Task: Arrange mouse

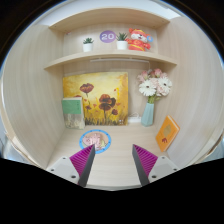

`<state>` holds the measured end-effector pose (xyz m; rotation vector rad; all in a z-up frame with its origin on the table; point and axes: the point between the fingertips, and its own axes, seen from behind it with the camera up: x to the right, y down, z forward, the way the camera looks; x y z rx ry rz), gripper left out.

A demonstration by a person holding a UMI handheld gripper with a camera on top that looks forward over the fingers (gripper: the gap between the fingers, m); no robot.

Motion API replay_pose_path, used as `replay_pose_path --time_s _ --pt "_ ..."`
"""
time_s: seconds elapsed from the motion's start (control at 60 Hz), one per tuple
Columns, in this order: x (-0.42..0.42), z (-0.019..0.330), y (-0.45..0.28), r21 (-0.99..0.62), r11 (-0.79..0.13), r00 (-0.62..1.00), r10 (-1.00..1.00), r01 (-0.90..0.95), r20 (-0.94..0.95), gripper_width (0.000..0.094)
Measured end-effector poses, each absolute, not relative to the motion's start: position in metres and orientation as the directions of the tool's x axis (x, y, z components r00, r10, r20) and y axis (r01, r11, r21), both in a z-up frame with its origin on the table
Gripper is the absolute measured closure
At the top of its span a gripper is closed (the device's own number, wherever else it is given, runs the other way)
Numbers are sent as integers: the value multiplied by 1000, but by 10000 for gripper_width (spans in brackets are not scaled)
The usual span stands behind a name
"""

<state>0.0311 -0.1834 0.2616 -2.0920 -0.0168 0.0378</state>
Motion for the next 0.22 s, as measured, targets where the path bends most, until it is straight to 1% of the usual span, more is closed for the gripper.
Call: replay_pose_path --time_s 0.217 --pt "26 266 -192 -873 -487 999 44 -3 -28 197"
